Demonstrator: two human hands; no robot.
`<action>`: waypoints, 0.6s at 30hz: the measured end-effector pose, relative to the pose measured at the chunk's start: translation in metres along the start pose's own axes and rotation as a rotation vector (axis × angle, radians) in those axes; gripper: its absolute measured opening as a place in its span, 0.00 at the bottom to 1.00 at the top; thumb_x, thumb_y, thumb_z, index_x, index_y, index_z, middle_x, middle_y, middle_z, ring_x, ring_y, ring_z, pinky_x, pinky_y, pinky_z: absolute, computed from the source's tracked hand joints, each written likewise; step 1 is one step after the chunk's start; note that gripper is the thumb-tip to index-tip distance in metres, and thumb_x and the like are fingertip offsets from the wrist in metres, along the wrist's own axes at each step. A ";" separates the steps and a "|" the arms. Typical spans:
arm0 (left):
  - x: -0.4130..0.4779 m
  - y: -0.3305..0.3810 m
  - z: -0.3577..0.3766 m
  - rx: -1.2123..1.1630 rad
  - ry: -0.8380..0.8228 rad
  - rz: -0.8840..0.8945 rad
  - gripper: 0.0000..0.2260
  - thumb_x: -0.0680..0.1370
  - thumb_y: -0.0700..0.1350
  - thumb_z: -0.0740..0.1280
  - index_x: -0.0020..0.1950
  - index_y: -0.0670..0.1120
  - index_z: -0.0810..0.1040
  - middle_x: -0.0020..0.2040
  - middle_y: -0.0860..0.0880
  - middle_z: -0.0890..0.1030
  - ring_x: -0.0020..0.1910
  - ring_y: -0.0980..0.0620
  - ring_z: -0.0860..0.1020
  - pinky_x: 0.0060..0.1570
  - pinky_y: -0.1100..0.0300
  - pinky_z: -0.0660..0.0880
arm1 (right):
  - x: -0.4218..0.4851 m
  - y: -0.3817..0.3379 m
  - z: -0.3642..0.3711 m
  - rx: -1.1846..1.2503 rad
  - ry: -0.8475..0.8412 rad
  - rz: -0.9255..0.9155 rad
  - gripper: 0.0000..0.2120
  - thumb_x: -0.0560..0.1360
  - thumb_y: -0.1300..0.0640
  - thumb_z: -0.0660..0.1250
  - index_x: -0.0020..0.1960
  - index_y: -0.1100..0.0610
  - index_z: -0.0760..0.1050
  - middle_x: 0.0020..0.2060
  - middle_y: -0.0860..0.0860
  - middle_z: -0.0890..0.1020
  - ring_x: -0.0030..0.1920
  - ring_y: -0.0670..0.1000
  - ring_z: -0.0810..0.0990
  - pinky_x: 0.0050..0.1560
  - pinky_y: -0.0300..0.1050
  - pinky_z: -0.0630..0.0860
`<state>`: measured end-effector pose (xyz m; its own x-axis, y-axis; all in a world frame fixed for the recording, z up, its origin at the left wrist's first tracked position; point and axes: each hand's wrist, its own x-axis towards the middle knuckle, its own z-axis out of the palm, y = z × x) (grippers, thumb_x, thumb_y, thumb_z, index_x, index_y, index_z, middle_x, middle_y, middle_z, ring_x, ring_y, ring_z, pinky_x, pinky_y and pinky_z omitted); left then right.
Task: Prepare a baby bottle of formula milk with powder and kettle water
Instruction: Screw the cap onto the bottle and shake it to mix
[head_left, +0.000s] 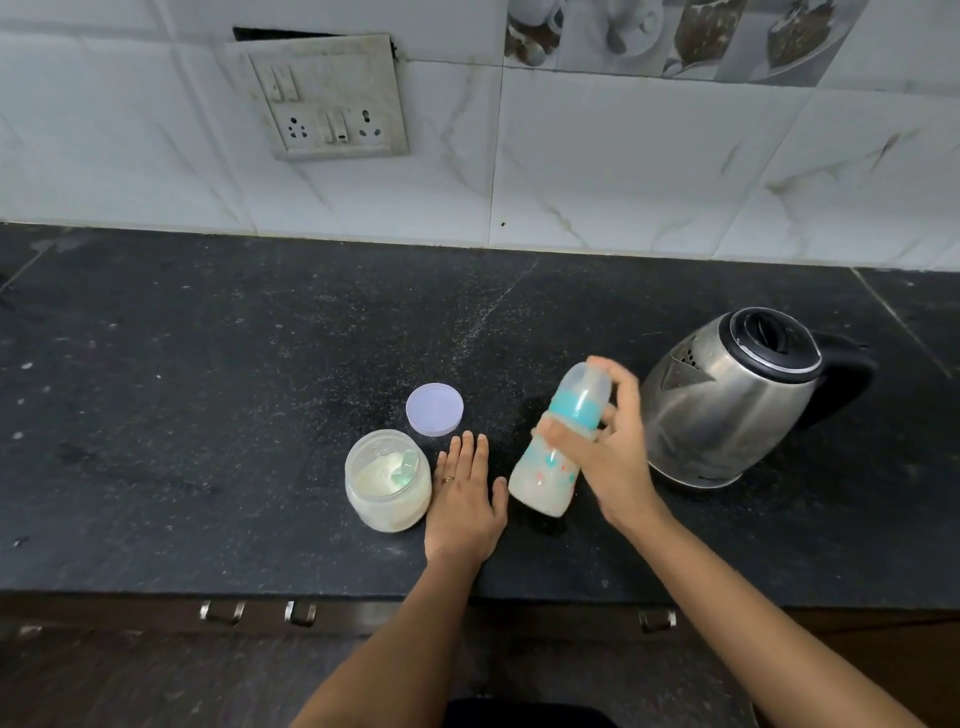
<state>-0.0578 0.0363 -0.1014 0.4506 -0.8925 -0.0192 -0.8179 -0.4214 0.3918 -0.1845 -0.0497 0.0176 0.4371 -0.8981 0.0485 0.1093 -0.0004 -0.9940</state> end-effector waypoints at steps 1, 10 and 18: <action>0.000 0.000 0.000 0.004 -0.001 0.002 0.35 0.73 0.58 0.36 0.79 0.46 0.49 0.79 0.48 0.49 0.78 0.52 0.43 0.71 0.59 0.31 | -0.003 0.000 0.001 -0.021 -0.029 0.009 0.35 0.62 0.58 0.78 0.64 0.44 0.66 0.57 0.55 0.77 0.54 0.63 0.80 0.50 0.61 0.81; -0.001 -0.001 -0.001 -0.008 0.016 0.010 0.35 0.74 0.57 0.37 0.79 0.45 0.50 0.79 0.47 0.50 0.78 0.52 0.45 0.70 0.60 0.31 | -0.002 -0.001 0.004 -0.062 -0.005 -0.018 0.34 0.64 0.61 0.77 0.64 0.44 0.67 0.56 0.53 0.77 0.51 0.54 0.81 0.48 0.54 0.82; 0.000 -0.002 0.001 -0.002 0.009 0.011 0.29 0.79 0.55 0.45 0.79 0.45 0.48 0.79 0.47 0.48 0.78 0.52 0.43 0.72 0.59 0.32 | -0.008 0.003 0.007 -0.110 -0.020 -0.025 0.34 0.66 0.64 0.78 0.63 0.42 0.67 0.55 0.51 0.78 0.50 0.50 0.82 0.46 0.48 0.82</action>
<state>-0.0565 0.0373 -0.1027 0.4446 -0.8957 -0.0067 -0.8223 -0.4111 0.3935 -0.1811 -0.0394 0.0147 0.4537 -0.8881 0.0743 0.0224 -0.0720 -0.9972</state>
